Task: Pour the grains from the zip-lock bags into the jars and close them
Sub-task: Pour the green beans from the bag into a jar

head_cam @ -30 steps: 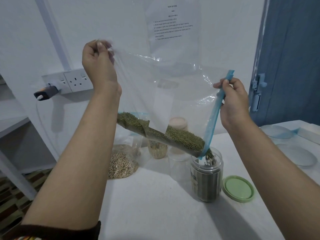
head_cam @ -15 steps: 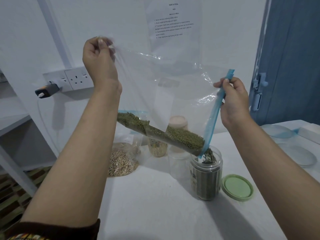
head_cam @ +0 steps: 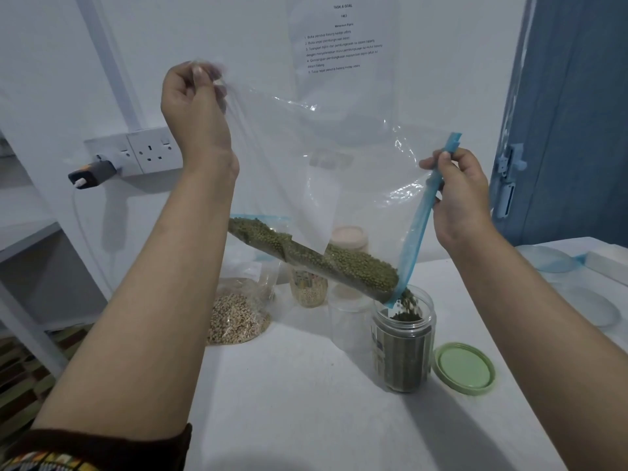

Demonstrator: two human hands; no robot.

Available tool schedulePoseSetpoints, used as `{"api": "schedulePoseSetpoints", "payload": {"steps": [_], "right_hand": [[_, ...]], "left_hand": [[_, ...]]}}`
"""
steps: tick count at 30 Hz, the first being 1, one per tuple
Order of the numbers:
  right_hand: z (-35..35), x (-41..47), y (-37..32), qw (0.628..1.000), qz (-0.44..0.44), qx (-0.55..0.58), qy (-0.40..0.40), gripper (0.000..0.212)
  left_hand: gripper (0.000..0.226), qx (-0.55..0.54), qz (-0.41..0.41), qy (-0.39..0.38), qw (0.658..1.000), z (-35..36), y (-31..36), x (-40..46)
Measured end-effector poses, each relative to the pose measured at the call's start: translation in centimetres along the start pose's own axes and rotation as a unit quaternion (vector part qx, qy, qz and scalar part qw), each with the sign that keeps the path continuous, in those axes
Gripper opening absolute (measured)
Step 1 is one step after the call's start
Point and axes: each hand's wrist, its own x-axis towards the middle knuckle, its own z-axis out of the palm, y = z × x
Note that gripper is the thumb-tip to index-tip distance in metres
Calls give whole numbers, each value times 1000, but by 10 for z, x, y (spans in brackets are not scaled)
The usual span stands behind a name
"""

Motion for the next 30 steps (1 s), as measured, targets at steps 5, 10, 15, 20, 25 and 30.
{"api": "schedulePoseSetpoints", "payload": {"steps": [5,10,15,20,25,30], "right_hand": [[-1,1,0,1000,-4,5,-2,19],[-2,1,-1,1000,-5,3,1,19],[-3,0,-1,1000,-3,-2,1,20],[-3,0,-1,1000,0,-2,1,20],[-3,-1,0,1000,1,-3,-1,18],[-2,0,1,1000,-1,-2,-1,18]], "left_hand": [[24,0,1,-1,1000,1,1,-1],[25,7,0,-1,1000,1,0,-2],[24,16,4,-4,1000,1,2,-3],[24,19,8,-10,1000,2,5,-4],[24,24,13,-8,1000,1,6,-5],[25,25,14,-7,1000,0,6,-5]]}}
